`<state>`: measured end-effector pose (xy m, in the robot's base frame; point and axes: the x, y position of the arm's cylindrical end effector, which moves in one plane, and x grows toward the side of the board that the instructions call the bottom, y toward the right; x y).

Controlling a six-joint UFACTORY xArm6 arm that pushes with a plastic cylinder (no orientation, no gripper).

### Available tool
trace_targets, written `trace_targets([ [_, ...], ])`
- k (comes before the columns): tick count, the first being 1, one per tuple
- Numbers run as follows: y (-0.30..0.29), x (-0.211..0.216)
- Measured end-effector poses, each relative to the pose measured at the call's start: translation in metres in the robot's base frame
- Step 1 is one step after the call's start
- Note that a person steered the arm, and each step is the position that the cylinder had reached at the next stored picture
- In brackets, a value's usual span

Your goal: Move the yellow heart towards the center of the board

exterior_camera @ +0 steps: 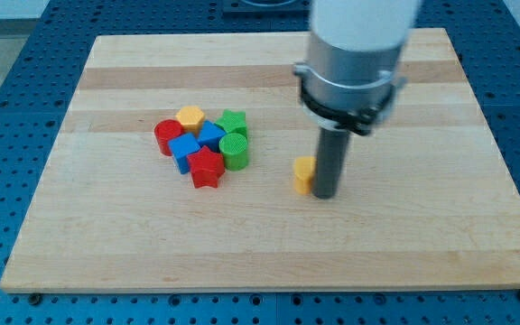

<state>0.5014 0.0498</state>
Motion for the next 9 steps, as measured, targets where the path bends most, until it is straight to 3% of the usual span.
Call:
trace_targets([
  [2,-0.02,0.038],
  [5,-0.035,-0.07],
  [7,-0.011,0.006],
  [8,0.014,-0.008],
  [9,0.003,-0.046],
])
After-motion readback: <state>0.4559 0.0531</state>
